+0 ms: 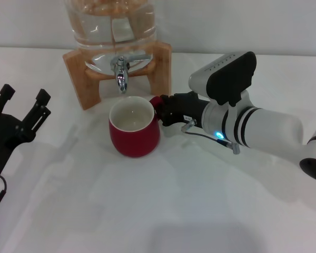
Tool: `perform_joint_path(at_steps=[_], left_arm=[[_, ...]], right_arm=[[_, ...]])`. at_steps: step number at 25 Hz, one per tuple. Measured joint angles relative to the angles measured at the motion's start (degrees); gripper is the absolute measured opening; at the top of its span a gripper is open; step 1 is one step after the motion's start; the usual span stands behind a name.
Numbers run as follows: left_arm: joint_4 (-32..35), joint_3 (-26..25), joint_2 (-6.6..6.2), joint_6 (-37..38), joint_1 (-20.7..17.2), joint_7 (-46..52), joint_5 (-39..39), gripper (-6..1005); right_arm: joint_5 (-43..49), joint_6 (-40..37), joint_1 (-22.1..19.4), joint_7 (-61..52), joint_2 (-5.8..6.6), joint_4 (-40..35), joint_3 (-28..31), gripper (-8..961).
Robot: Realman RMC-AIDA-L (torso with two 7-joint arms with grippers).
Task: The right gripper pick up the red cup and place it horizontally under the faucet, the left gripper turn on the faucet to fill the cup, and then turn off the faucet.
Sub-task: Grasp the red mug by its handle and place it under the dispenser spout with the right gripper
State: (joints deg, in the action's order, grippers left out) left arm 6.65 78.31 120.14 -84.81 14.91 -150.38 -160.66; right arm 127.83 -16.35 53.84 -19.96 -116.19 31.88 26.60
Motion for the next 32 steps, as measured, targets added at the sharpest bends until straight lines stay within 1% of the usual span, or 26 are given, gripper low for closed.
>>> perform_joint_path(at_steps=[4, 9, 20, 32], left_arm=[[-0.17, 0.0, 0.0, 0.02, 0.12, 0.0, 0.0, 891], [-0.17, 0.0, 0.0, 0.06, 0.12, 0.0, 0.0, 891], [-0.14, 0.0, 0.0, 0.08, 0.18, 0.0, 0.0, 891], [-0.19, 0.0, 0.0, 0.47, 0.44, 0.0, 0.0, 891]], right_arm=[[0.0, 0.0, 0.13, 0.01, 0.0, 0.06, -0.32, 189], [0.01, 0.0, 0.47, 0.02, -0.01, 0.11, -0.47, 262], [-0.34, 0.23, 0.56, -0.17, 0.0, -0.27, -0.22, 257], [-0.75, 0.76, 0.24, -0.61, 0.0, -1.22, 1.47, 258]])
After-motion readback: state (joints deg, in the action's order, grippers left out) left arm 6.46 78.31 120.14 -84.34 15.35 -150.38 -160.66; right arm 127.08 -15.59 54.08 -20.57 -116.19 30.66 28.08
